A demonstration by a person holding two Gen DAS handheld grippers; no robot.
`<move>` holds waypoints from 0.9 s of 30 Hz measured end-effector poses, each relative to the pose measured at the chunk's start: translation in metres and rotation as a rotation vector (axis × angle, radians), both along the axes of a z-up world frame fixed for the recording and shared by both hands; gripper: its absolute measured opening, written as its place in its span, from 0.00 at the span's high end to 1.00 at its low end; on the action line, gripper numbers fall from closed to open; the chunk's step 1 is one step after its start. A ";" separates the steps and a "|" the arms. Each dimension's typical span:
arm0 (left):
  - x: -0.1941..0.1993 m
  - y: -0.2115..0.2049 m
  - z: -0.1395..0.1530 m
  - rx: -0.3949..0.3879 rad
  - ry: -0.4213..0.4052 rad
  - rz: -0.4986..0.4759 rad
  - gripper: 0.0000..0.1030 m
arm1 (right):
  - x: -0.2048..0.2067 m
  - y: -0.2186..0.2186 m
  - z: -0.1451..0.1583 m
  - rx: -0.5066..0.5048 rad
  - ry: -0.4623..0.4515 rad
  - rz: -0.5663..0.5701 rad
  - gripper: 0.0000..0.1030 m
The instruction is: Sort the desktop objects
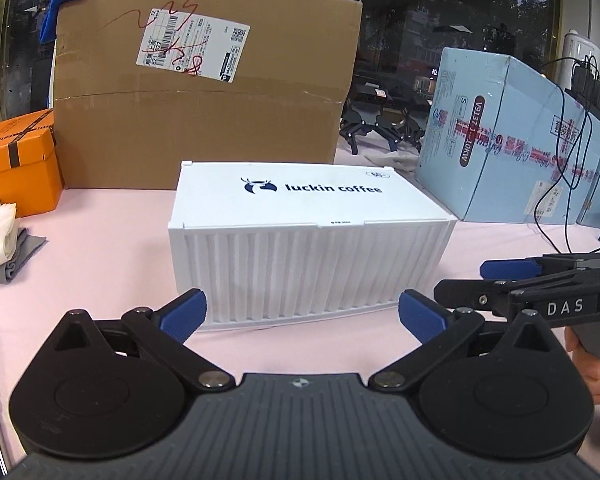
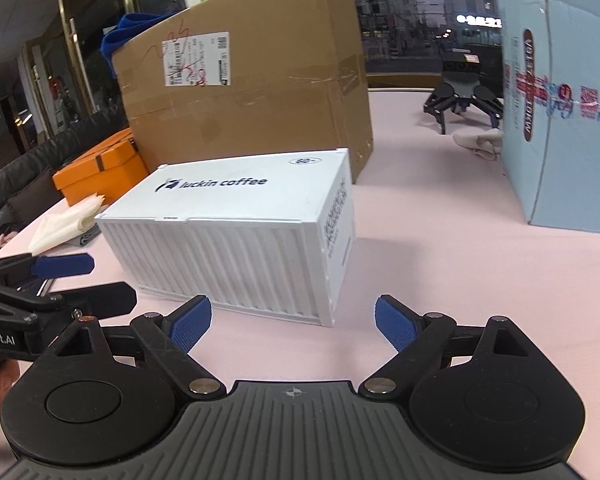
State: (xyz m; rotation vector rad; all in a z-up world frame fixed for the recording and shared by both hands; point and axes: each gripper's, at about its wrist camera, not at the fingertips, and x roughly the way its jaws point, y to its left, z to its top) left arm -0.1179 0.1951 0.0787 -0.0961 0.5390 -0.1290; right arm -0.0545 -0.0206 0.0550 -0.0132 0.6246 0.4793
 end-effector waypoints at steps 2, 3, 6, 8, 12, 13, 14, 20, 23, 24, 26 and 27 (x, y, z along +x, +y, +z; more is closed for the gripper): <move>0.002 -0.003 -0.003 0.008 -0.005 0.011 0.00 | 0.001 -0.004 -0.003 0.005 0.003 -0.029 0.13; 0.002 -0.004 -0.004 0.018 -0.014 0.019 0.00 | 0.002 -0.006 -0.004 0.008 0.003 -0.045 0.13; 0.006 -0.008 -0.007 0.058 -0.040 0.049 0.00 | 0.005 -0.012 -0.009 0.010 -0.003 -0.099 0.12; 0.009 -0.008 -0.011 0.080 -0.046 0.067 0.00 | 0.007 -0.016 -0.013 -0.007 -0.017 -0.141 0.09; 0.017 -0.003 -0.020 0.084 -0.035 0.097 0.00 | 0.013 -0.022 -0.023 -0.030 -0.024 -0.207 0.09; 0.020 -0.002 -0.023 0.088 -0.027 0.105 0.00 | 0.014 -0.023 -0.025 -0.037 -0.027 -0.218 0.09; 0.022 -0.002 -0.025 0.094 -0.015 0.111 0.00 | 0.015 -0.023 -0.027 -0.044 -0.030 -0.228 0.09; 0.032 -0.002 -0.039 0.106 0.042 0.110 0.00 | 0.017 -0.019 -0.037 -0.089 -0.036 -0.246 0.09; 0.035 -0.001 -0.044 0.106 0.065 0.115 0.00 | 0.018 -0.017 -0.041 -0.104 -0.033 -0.252 0.06; 0.036 -0.001 -0.045 0.105 0.072 0.117 0.00 | 0.018 -0.017 -0.043 -0.110 -0.034 -0.256 0.06; 0.037 0.000 -0.047 0.100 0.083 0.122 0.00 | 0.019 -0.015 -0.046 -0.127 -0.034 -0.260 0.06; 0.037 0.000 -0.048 0.098 0.089 0.124 0.00 | 0.019 -0.014 -0.046 -0.131 -0.029 -0.257 0.06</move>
